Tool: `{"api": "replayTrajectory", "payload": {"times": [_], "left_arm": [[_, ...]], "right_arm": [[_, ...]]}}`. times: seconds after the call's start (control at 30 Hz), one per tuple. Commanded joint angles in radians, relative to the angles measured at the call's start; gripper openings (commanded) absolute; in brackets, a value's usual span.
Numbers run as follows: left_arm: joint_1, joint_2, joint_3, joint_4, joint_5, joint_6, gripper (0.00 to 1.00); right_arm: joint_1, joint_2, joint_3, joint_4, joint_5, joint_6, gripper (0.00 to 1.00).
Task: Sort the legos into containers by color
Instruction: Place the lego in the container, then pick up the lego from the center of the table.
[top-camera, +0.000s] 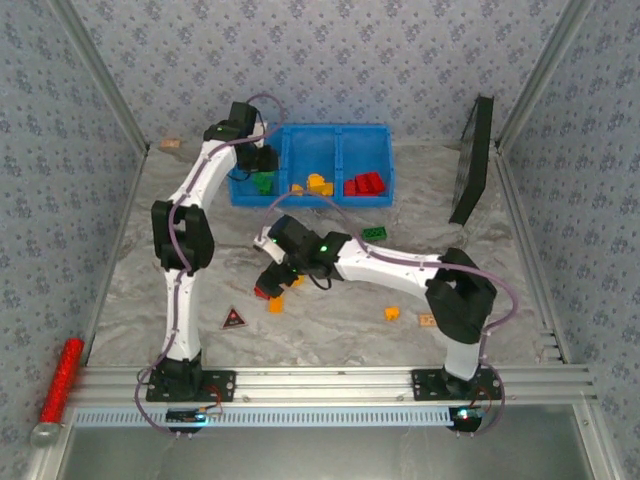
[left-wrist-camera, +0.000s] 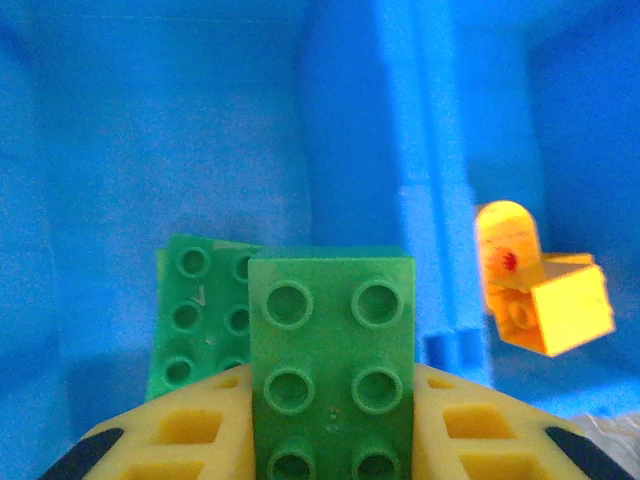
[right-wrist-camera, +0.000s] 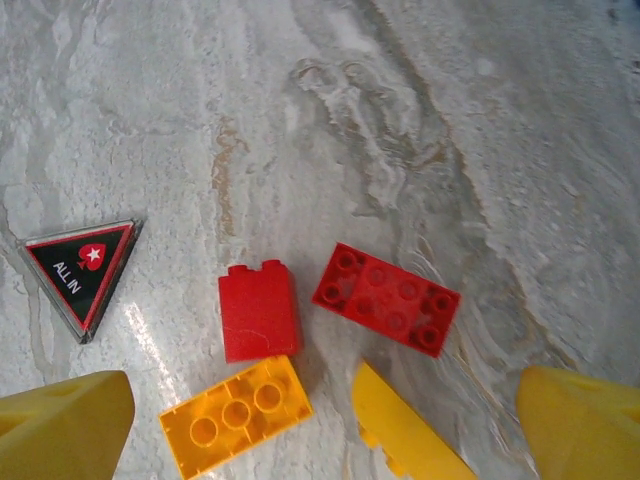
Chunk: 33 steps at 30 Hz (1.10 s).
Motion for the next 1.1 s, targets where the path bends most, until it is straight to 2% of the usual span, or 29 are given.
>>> {"api": "replayTrajectory", "payload": {"times": [0.0,0.43,0.57,0.9,1.07], "left_arm": [[0.01,0.031,0.05,-0.054,-0.03,-0.015,0.22],[0.026,0.043,0.034,-0.056,-0.003,-0.008,0.5],[0.029,0.027,0.032,-0.059,0.062,0.019,0.66],[0.039,-0.066,0.027,-0.057,0.079,0.025,0.72],[0.039,-0.11,0.016,-0.06,0.081,0.027,0.73]], "right_arm": [[0.031,0.061,0.071,-0.052,0.01,-0.07,0.99],[0.057,0.212,0.188,-0.102,-0.024,-0.136,0.97],[0.063,0.258,0.219,-0.118,-0.007,-0.153,0.96],[0.079,0.337,0.267,-0.158,0.062,-0.184,0.89],[0.088,0.359,0.264,-0.175,0.102,-0.193,0.79]]}}
